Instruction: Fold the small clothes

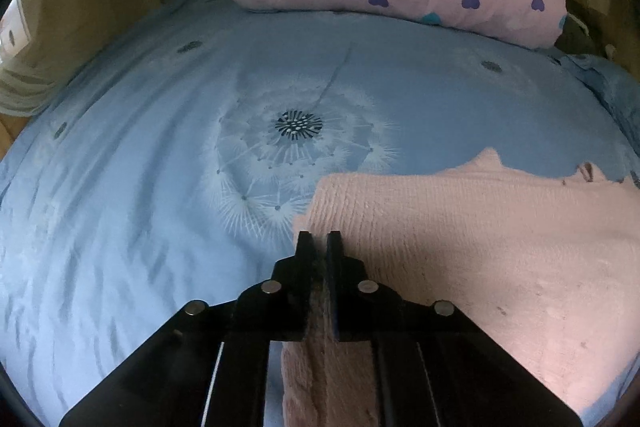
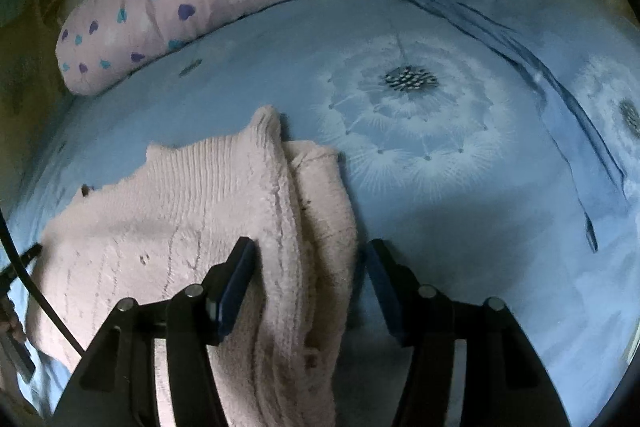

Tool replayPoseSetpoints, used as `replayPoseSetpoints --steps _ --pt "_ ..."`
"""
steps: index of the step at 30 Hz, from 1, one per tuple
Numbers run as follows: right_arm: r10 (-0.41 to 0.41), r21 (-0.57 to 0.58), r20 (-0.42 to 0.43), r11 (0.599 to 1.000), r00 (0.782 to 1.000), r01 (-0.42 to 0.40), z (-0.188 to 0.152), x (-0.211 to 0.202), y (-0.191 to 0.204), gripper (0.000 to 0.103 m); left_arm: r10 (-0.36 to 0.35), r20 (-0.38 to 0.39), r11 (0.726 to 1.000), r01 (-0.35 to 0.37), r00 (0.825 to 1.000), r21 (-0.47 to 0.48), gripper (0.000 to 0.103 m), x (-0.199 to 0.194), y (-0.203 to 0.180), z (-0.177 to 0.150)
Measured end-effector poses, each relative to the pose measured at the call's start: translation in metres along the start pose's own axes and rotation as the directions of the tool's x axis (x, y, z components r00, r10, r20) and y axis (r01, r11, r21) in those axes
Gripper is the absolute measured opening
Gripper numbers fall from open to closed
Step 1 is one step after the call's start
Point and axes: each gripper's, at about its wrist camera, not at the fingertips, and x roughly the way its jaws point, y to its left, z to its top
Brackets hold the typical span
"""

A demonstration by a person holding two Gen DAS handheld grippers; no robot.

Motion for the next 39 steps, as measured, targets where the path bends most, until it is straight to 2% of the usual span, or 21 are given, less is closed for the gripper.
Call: replayPoseSetpoints --steps 4,6,8,11,15,18,21,23,25,28,37,39 --pt "-0.009 0.084 0.049 0.996 0.999 0.004 0.005 -0.026 -0.011 0.061 -0.057 -0.024 0.998 0.057 0.998 -0.007 0.006 -0.028 0.0 -0.007" --pt "0.03 0.149 0.064 0.988 0.997 -0.04 0.005 -0.041 -0.018 0.062 -0.09 -0.04 0.996 0.089 0.995 -0.017 0.009 -0.041 0.002 -0.014" --pt "0.066 0.183 0.068 0.98 0.996 -0.077 0.0 -0.05 -0.021 0.069 -0.095 -0.069 0.995 0.095 0.993 -0.014 0.013 -0.053 0.003 -0.02" --pt "0.084 0.195 0.028 0.977 0.996 -0.088 -0.016 -0.055 -0.022 0.072 -0.073 -0.094 0.997 0.074 0.993 0.003 0.015 -0.072 0.004 -0.033" --pt "0.111 0.241 -0.033 0.966 0.993 -0.1 -0.042 -0.05 -0.026 0.073 -0.098 -0.101 0.995 0.099 0.99 0.012 0.023 -0.083 0.008 -0.05" --pt "0.134 0.281 -0.076 0.954 0.988 -0.108 -0.057 -0.038 -0.027 0.074 -0.114 -0.119 0.993 0.116 0.986 0.004 0.024 -0.076 0.012 -0.06" --pt "0.132 0.277 -0.056 0.954 0.99 -0.112 -0.065 -0.036 -0.024 0.079 -0.119 -0.137 0.993 0.116 0.983 -0.032 0.024 -0.062 0.019 -0.068" --pt "0.167 0.265 -0.051 0.953 0.985 -0.148 -0.064 -0.033 -0.02 0.083 -0.118 -0.158 0.992 0.109 0.98 -0.067 0.024 -0.051 0.023 -0.069" --pt "0.192 0.264 -0.05 0.949 0.98 -0.173 -0.062 -0.026 -0.015 0.083 -0.141 -0.162 0.987 0.127 0.977 -0.095 0.024 -0.044 0.027 -0.063" --pt "0.207 0.285 -0.018 0.939 0.978 -0.194 -0.059 -0.018 -0.011 0.083 -0.143 -0.136 0.986 0.13 0.98 -0.102 0.024 -0.044 0.029 -0.057" --pt "0.192 0.241 0.039 0.951 0.981 -0.195 -0.058 -0.01 -0.005 0.083 -0.132 -0.148 0.985 0.113 0.98 -0.134 0.024 -0.04 0.038 -0.058" --pt "0.167 0.232 0.038 0.957 0.985 -0.172 -0.058 -0.011 -0.002 0.076 -0.133 -0.144 0.984 0.114 0.981 -0.134 0.024 -0.04 0.038 -0.057"
